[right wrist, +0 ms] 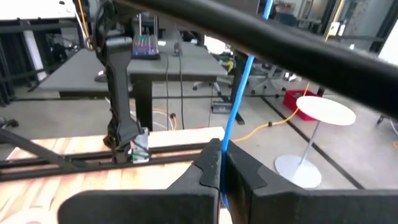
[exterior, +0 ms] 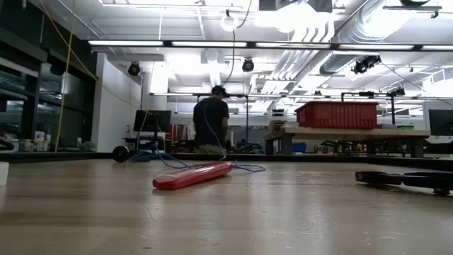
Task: Coil cords
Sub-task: Coil the blue wire cable onto the black spool
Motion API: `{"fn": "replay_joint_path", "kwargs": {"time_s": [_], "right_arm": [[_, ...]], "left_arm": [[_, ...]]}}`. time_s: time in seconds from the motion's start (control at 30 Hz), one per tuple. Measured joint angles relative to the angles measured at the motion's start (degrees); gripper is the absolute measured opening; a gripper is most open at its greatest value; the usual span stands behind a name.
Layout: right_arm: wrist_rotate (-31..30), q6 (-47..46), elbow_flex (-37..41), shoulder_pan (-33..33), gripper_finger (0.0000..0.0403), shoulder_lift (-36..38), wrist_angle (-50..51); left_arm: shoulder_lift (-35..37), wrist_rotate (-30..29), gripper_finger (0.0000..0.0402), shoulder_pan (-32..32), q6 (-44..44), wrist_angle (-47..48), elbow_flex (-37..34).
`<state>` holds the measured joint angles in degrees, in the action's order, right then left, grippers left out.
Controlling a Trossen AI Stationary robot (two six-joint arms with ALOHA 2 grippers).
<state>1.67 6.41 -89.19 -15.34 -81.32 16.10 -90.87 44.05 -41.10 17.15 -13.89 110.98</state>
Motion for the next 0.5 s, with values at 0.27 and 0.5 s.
{"fn": "replay_joint_path", "kwargs": {"time_s": [0.27, 0.5], "right_arm": [[0.0, -1.4, 0.0, 0.0, 0.0, 0.0, 2.2], [0.0, -1.4, 0.0, 0.0, 0.0, 0.0, 2.6]], "left_arm": [[0.0, -1.1, 0.0, 0.1, -4.1, 8.0, 0.0], [0.0, -2.6, 0.0, 0.3, -8.0, 16.2, 0.0]]}}
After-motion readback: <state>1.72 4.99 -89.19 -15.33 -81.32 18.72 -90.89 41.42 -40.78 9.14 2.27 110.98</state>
